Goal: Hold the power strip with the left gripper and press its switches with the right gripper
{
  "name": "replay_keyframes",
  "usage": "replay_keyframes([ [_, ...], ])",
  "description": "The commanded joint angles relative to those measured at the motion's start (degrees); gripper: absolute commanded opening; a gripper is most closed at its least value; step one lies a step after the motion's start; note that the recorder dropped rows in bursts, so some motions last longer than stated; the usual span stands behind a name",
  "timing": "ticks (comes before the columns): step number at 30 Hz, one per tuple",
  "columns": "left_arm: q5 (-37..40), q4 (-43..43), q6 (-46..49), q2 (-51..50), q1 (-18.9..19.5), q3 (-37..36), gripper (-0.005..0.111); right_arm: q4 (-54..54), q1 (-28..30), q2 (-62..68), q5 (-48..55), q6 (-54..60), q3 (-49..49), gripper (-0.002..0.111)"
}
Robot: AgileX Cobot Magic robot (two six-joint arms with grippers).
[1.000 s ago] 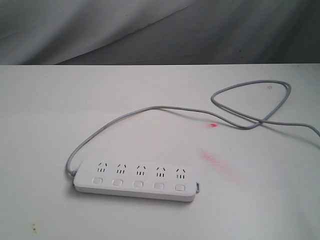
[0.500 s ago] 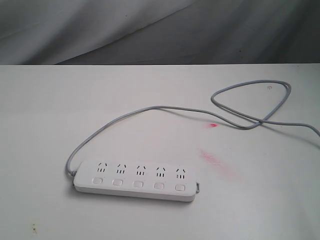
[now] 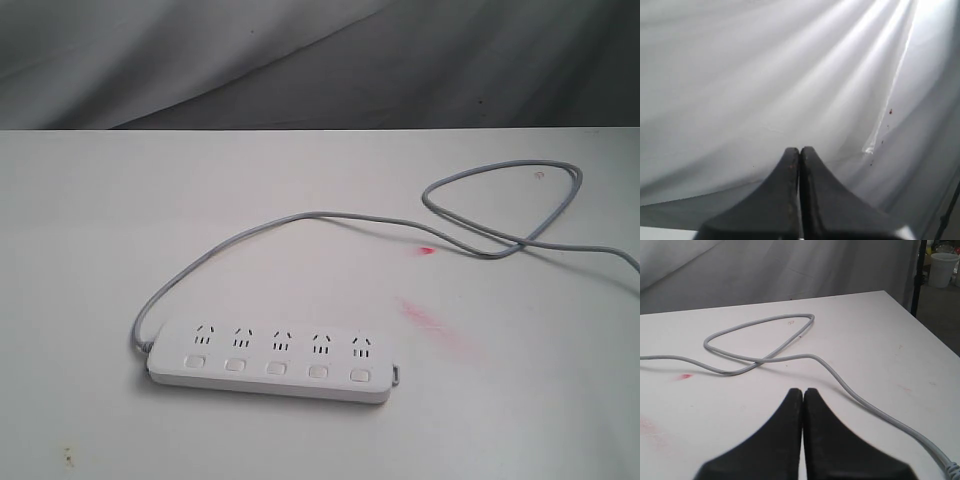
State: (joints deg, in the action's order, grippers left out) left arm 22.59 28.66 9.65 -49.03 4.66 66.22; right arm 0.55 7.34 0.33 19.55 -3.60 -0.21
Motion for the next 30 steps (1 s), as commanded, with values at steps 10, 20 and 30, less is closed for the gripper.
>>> replay_keyframes([
  [10,-1.78,-24.30,-14.82,0.04,0.09,-0.06,0.002,-0.09,0.07,-0.33,-0.16,-0.04,0.21,0.000],
  [20,-9.46,-31.47,-12.93,5.96,-0.03,-6.88,0.002,-0.09,0.07,-0.33,-0.16,-0.04,0.21,0.000],
  [30,-10.85,-30.44,-6.61,16.44,-5.64,-20.85,0.002,-0.09,0.07,-0.33,-0.16,-0.04,0.21,0.000],
])
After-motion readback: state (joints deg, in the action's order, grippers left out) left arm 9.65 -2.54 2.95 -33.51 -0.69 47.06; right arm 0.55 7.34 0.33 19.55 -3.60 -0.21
